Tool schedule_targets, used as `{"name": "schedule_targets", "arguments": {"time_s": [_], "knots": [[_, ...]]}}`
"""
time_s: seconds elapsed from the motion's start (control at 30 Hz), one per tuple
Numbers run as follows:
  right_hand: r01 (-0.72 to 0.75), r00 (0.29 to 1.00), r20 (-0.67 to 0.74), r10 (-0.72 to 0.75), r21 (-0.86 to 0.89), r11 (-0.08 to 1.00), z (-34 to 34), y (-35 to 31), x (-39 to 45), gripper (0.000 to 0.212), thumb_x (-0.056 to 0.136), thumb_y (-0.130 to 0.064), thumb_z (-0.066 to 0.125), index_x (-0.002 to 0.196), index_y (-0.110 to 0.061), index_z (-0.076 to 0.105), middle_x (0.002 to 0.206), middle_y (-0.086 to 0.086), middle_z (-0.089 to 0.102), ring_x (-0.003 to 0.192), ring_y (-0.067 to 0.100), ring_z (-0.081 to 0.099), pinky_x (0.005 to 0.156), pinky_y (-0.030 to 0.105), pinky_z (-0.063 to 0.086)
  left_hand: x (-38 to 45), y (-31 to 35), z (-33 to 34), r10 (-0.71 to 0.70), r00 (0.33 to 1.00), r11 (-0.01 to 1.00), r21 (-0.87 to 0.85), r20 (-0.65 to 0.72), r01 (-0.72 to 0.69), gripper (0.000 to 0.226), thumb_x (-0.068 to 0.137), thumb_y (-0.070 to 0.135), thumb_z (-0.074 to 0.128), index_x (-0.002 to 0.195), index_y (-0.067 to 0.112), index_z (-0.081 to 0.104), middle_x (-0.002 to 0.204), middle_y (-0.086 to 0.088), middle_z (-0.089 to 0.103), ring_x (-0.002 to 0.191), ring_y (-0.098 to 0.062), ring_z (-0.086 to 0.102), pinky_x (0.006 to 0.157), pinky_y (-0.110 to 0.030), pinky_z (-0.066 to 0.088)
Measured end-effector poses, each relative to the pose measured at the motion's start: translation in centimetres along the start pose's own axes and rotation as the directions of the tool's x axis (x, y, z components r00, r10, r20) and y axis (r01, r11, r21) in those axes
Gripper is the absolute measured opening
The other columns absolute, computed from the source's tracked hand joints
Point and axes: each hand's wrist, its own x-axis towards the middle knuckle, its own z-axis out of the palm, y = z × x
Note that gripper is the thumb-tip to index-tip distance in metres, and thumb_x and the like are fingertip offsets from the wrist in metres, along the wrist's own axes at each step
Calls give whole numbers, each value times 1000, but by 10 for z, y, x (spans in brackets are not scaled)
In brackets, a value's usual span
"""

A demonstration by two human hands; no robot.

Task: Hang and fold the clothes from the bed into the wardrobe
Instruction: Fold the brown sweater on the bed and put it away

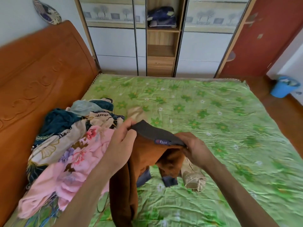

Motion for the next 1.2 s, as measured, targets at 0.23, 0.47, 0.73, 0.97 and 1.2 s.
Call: {"name": "schedule_targets", "arguments": {"time_s": [0.23, 0.47, 0.73, 0.97, 1.2], "knots": [[-100, 935, -307, 177, 253, 962, -148, 29, -43, 29, 88, -19, 81, 69, -28, 61, 56, -12, 50, 54, 4, 42, 50, 20, 30, 26, 36, 37, 267, 961, 863, 462, -67, -207, 29, 101, 7, 63, 116, 30, 72, 106, 13, 74, 97, -6, 69, 87, -8, 48], [-35, 992, -115, 46, 99, 994, -261, 78, -79, 27, 87, -42, 80, 85, -22, 62, 68, 4, 53, 64, 23, 51, 59, 35, 35, 13, 83, 137, 340, 929, 811, 546, -146, -211, 9, 111, 21, 45, 112, 18, 53, 78, 4, 53, 66, -4, 50, 63, -32, 40], [-177, 941, 314, 130, 124, 976, -336, 109, -129, 30, 96, -60, 60, 108, -36, 71, 90, -12, 71, 83, 10, 68, 77, 30, 51, 12, 126, 200, 195, 977, 934, 321, -81, -160, 13, 109, 26, 52, 98, 26, 58, 82, 8, 59, 79, -13, 58, 76, -39, 49], [-155, 953, 215, 213, -256, 954, -353, 119, -139, 39, 94, -62, 63, 93, -23, 68, 81, 0, 65, 72, 16, 59, 60, 26, 40, 38, 126, 217, 97, 986, 842, 517, 136, -154, 29, 104, 46, 56, 96, 24, 74, 88, 5, 70, 80, -4, 63, 71, -32, 49], [-186, 982, -131, 135, -563, 805, -336, 146, -141, 14, 108, -35, 48, 101, -23, 50, 78, -1, 59, 71, 25, 55, 56, 38, 37, 38, 123, 232, 269, 944, 759, 562, 191, -330, 24, 111, 41, 38, 96, 28, 50, 71, -9, 57, 61, -20, 54, 60, -41, 43]]}}
